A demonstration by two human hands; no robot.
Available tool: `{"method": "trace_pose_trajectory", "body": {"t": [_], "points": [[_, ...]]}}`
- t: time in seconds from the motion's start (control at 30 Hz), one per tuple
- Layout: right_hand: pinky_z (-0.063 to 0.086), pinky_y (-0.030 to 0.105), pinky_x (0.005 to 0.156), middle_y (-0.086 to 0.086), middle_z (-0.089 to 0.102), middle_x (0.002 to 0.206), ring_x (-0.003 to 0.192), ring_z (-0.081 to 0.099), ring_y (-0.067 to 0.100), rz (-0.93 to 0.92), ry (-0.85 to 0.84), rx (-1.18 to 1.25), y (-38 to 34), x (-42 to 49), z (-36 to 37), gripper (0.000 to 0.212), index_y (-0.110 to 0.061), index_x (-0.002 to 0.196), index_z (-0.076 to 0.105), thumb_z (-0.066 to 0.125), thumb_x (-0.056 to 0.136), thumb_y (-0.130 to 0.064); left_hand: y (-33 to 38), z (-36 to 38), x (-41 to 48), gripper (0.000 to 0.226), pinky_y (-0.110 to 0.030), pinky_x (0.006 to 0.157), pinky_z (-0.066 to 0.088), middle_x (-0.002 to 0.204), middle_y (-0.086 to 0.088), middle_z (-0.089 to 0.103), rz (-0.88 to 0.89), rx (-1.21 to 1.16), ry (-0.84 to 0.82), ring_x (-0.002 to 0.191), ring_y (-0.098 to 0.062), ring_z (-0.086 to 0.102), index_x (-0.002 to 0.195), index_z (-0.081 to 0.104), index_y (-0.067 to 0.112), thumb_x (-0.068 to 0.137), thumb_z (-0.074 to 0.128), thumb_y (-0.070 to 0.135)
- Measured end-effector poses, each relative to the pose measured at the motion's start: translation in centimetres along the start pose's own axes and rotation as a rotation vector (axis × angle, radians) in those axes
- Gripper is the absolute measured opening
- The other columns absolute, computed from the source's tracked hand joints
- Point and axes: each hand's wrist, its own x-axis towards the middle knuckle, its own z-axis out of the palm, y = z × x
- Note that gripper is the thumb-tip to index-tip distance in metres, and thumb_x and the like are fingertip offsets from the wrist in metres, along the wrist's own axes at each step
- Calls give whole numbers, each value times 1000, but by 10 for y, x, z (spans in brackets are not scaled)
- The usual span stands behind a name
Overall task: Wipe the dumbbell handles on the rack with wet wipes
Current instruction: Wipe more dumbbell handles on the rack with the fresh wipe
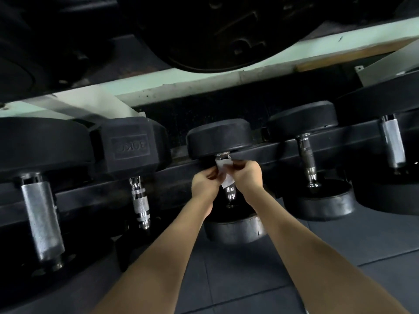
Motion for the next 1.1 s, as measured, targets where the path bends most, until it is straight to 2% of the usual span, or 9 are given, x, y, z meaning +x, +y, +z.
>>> {"method": "trace_pose_trajectory", "body": {"t": [0.13,0.23,0.37,0.47,0.53,0.63,0.73,0.9,1.1], "points": [[55,37,85,8,72,84,82,65,17,28,-14,177,7,5,0,6,-10,85,74,71,81,-7,-3,6,4,19,-20,84,50,100,-9,69,80,-135,29,95,-16,63,106,67,0,88,60,4],[55,34,77,5,71,80,77,66,17,39,-52,126,20,0,-7,12,-10,91,74,74,80,-16,-17,-5,5,9,-32,84,53,87,-3,74,171,162,5,86,-15,68,89,74,16,82,71,21],[54,30,78,5,72,86,81,68,18,41,-53,88,23,-4,-11,16,-9,93,74,75,79,-17,-11,-14,6,15,-29,69,51,75,0,72,138,550,-2,72,-14,65,80,73,18,78,73,33],[54,34,75,7,71,80,78,67,22,68,-62,176,10,1,-6,4,-12,78,72,76,78,-13,-3,-10,7,13,-21,73,51,81,0,69,79,231,-27,80,-13,64,93,71,9,81,71,13],[55,34,77,6,69,76,78,66,22,74,-48,251,-2,9,-2,13,-15,69,68,77,75,-8,2,-4,9,18,-10,66,50,81,0,66,82,-49,-1,76,-9,62,103,67,1,86,62,0],[56,30,79,3,67,75,75,65,17,114,-30,396,-6,13,2,12,-12,73,67,76,76,-4,4,5,13,18,-5,64,50,82,2,64,50,-261,106,74,-5,59,107,65,2,90,57,3],[56,30,82,1,70,78,78,67,15,111,-23,379,11,2,0,13,-7,92,72,73,81,-13,-9,3,16,25,-19,82,50,95,0,69,61,-106,156,89,-12,64,107,68,5,86,66,20],[54,34,73,8,72,82,87,69,28,33,21,95,21,-10,-2,23,-9,105,72,69,86,-21,-24,-15,9,19,-29,80,53,82,1,74,100,276,62,85,-13,68,90,75,17,84,67,33],[56,30,74,9,73,78,78,68,20,124,75,265,-3,22,14,3,-5,76,73,72,78,-7,2,7,21,18,-18,75,53,88,-6,69,4,-294,114,80,-14,64,101,67,-4,91,54,3]]}}
